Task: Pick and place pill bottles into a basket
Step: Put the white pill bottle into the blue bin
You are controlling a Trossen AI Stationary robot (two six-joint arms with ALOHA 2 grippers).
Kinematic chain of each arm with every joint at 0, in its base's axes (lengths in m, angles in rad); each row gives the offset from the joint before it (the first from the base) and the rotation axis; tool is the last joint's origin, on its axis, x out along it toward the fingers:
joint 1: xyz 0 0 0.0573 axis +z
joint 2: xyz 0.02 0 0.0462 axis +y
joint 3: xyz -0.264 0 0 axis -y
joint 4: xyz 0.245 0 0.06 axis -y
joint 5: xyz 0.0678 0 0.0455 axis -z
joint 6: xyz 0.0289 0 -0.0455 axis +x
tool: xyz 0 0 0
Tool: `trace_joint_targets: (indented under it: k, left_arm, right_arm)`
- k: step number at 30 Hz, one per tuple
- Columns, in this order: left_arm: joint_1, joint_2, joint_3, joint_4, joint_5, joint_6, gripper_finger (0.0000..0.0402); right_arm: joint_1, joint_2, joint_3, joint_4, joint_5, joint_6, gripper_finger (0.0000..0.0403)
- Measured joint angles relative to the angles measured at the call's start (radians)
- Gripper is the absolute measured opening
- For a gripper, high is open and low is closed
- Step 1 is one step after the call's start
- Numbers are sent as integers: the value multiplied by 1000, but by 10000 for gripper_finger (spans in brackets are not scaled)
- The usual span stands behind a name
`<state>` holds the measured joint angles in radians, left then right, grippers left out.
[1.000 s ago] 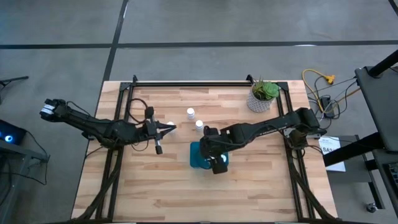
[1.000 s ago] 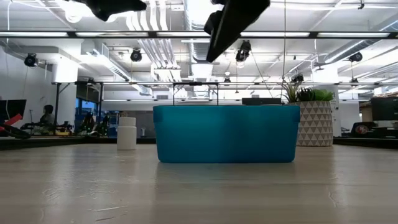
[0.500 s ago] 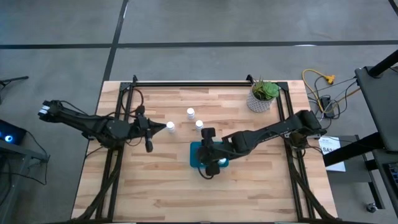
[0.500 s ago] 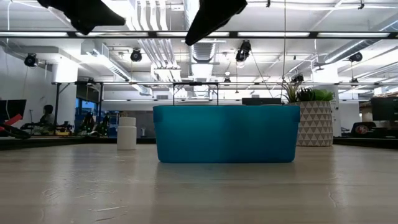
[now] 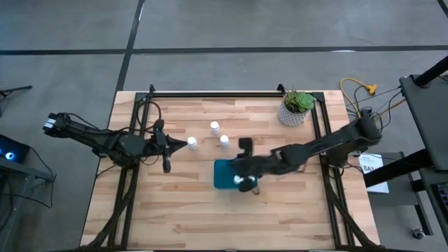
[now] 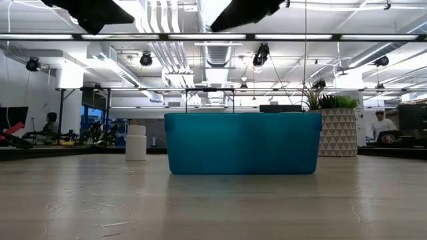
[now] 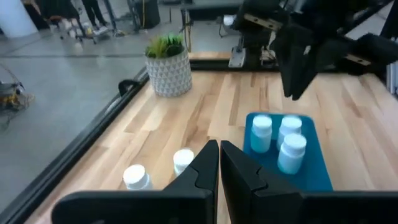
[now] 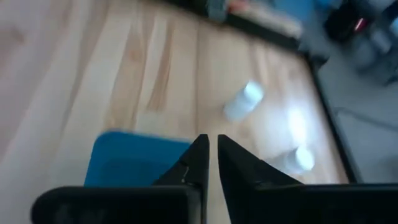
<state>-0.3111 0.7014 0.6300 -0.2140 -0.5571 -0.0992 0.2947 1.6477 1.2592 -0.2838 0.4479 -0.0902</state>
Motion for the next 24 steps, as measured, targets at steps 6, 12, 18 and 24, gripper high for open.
trace_joint_targets:
  k: [6, 12, 18, 24]
  left_arm:
    - [0, 6, 0, 94, -5, 62, 0]
    - [2, 52, 1, 91, -37, 81, 0]
    - [2, 128, 1, 93, -133, 128, 0]
    - [3, 194, 1, 93, -237, 210, 0]
  right_arm:
    - [-7, -226, -288, 358, -41, -45, 9]
    - [-44, -382, -480, 529, -134, -43, 9]
    - [-51, -482, -560, 535, -136, -38, 9]
    - [-51, -516, -585, 526, -139, -26, 9]
